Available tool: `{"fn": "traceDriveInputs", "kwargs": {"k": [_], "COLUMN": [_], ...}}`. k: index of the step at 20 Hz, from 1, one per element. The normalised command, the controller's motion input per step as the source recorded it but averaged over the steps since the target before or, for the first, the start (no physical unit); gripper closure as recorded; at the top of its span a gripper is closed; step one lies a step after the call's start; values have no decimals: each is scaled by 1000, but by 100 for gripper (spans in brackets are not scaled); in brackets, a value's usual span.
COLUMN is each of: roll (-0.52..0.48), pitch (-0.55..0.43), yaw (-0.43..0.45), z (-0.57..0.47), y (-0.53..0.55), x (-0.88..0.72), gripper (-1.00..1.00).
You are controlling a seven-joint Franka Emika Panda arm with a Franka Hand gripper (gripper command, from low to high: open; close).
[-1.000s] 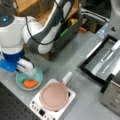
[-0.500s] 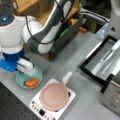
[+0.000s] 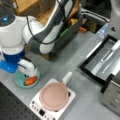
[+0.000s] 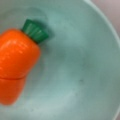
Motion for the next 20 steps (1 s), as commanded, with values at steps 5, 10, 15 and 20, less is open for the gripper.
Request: {"fn": "traceDriveInputs", "kwargs": {"k": [5, 10, 15, 20], "roll": [66, 21, -9, -24], "pitch": [114, 141, 154, 132], "yaw": [-11, -39, -74, -134], "z": [174, 226, 274, 195], "y": [7, 59, 170, 243], "x": [-13, -87, -173, -187], "gripper": [-100, -100, -100, -100]}}
